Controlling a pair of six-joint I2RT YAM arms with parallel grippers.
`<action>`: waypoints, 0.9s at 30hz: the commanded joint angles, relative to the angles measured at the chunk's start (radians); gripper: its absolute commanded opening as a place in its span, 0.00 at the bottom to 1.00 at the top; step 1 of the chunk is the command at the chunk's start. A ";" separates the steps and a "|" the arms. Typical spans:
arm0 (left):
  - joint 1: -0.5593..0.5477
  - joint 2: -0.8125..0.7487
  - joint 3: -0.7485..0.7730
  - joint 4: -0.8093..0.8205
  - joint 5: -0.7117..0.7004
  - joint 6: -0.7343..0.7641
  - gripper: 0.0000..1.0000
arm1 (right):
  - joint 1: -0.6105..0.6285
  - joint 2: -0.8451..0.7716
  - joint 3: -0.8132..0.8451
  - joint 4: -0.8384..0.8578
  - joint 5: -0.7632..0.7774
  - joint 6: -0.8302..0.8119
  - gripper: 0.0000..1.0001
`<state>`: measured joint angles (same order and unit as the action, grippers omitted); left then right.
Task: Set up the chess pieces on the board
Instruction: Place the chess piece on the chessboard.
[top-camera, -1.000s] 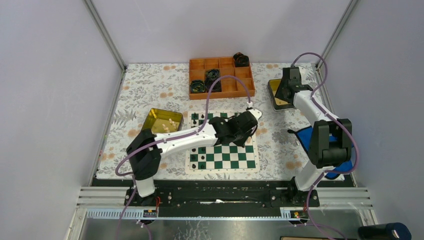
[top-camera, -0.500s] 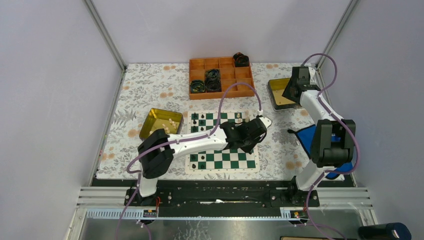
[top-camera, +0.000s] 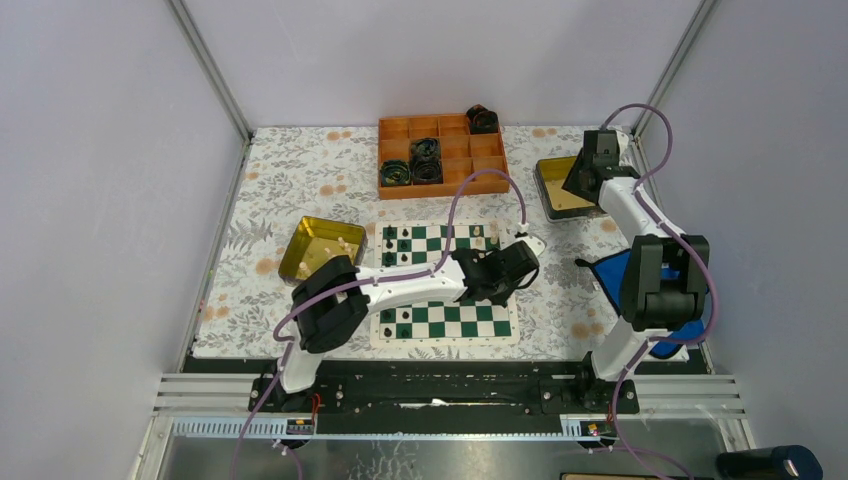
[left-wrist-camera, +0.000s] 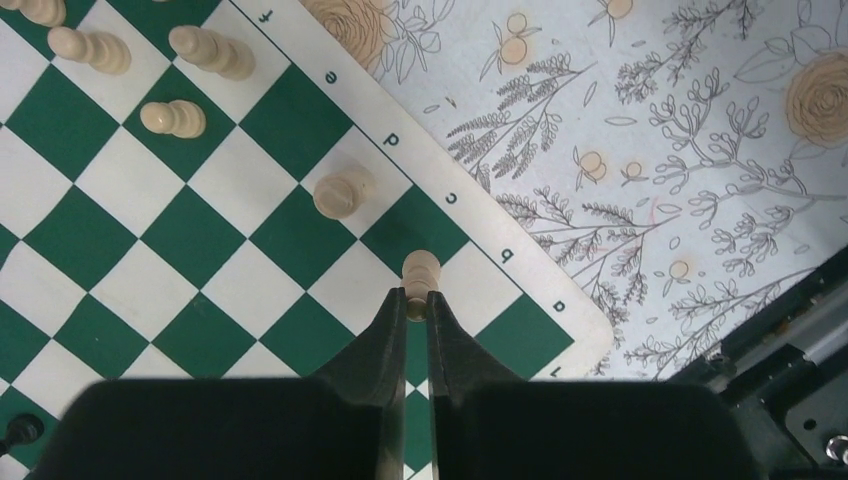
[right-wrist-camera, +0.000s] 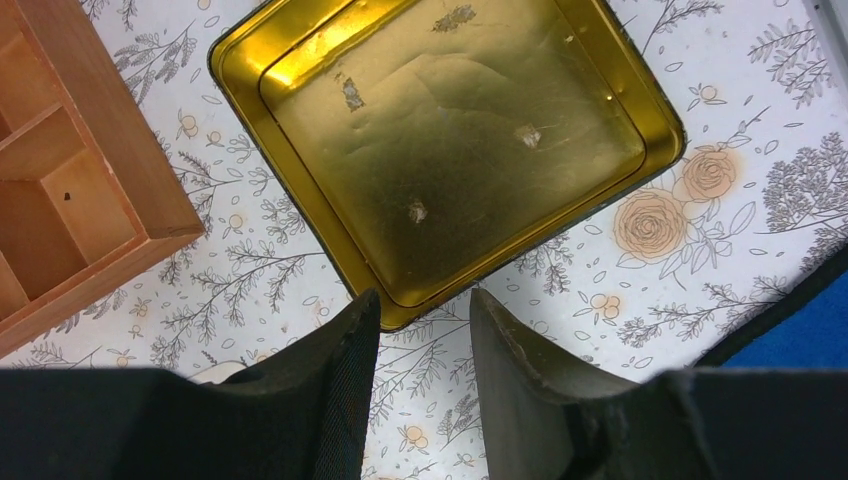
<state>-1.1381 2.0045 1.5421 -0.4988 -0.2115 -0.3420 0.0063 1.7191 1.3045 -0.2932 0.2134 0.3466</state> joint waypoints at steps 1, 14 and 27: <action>-0.004 0.020 0.049 0.078 -0.059 -0.009 0.01 | -0.001 0.012 0.048 0.035 -0.032 0.014 0.45; -0.005 0.063 0.081 0.046 -0.067 -0.024 0.02 | 0.000 0.019 0.042 0.044 -0.048 0.017 0.45; -0.003 0.065 0.055 0.034 -0.073 -0.033 0.04 | 0.000 0.010 0.028 0.050 -0.049 0.016 0.45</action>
<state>-1.1381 2.0563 1.5929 -0.4732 -0.2588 -0.3637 0.0063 1.7386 1.3060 -0.2783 0.1703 0.3565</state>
